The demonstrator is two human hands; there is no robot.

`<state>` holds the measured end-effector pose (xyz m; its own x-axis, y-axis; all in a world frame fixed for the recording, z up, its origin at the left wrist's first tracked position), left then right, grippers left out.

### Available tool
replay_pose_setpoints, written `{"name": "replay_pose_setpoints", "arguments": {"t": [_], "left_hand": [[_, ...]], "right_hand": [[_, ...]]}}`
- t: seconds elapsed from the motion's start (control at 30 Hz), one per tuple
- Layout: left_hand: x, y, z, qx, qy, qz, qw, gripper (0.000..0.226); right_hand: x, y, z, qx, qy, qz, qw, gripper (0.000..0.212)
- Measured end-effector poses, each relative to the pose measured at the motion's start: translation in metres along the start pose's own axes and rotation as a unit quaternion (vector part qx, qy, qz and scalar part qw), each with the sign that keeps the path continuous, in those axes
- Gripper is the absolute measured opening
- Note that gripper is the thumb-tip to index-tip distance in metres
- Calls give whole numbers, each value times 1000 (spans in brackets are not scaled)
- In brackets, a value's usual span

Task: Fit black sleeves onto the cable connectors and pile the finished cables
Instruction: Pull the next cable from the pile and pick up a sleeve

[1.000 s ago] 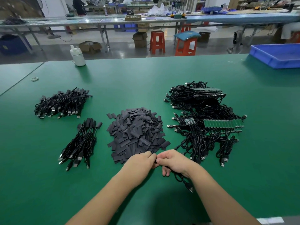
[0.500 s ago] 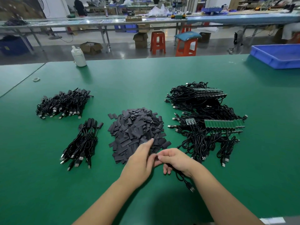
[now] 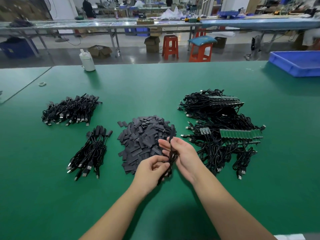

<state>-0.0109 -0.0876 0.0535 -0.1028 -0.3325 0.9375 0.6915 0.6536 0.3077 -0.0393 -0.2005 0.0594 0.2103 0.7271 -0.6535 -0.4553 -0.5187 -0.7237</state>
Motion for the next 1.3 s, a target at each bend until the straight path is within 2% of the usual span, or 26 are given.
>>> {"name": "replay_pose_setpoints", "arguments": {"t": [0.1, 0.17, 0.3, 0.4, 0.5, 0.57, 0.73, 0.83, 0.9, 0.97, 1.03, 1.13, 1.3], "left_hand": [[3, 17, -4, 46, -16, -96, 994, 11], [1, 28, -9, 56, -9, -122, 991, 11], [-6, 27, -13, -20, -1, -166, 986, 13], [-6, 21, -11, -50, -5, -140, 989, 8], [-6, 20, -9, -23, 14, -53, 998, 1], [-4, 21, -9, -6, 18, -36, 999, 5], [4, 10, -9, -17, 13, 2, 1000, 9], [8, 9, -8, -18, 11, 24, 999, 7], [8, 11, -7, -17, 9, 17, 1000, 8], [6, 20, -6, -4, 10, -11, 1000, 4], [1, 43, -9, 38, 20, -66, 997, 2], [-3, 103, -18, 132, 42, -205, 969, 6], [-3, 208, -34, 247, 57, -433, 865, 8]], "right_hand": [[2, 3, -2, 26, 18, 44, 999, 11], [1, 8, -3, 47, 21, 52, 997, 20], [-3, 13, -4, 48, 10, 96, 994, 24], [-3, 14, -4, 52, 6, 100, 994, 25], [-1, 13, -5, 58, 1, 93, 994, 22], [2, 9, -5, 51, -2, 73, 996, 18], [3, 2, -4, 51, -4, 48, 998, 22], [1, -3, -3, 37, -7, 66, 997, 11], [0, -5, -3, 28, -9, 81, 996, 14], [-5, -4, -1, 18, 5, 164, 986, 18], [-18, -1, 2, 10, 42, 339, 940, 19], [-48, 13, 7, 23, 95, 541, 835, 18], [-120, 50, 15, 147, 190, 713, 659, 24]]}}
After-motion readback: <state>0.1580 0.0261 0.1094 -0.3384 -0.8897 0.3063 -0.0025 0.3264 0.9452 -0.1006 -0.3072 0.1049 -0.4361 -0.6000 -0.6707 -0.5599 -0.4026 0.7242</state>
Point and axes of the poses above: each hand's wrist, its own z-axis away from the middle knuckle, its own y-axis out of the back of the hand, x = y × z, the point moved 10 cm from there along -z, towards the middle knuckle, and after that the axes turned 15 degrees about -z, right-handed, at the moved point
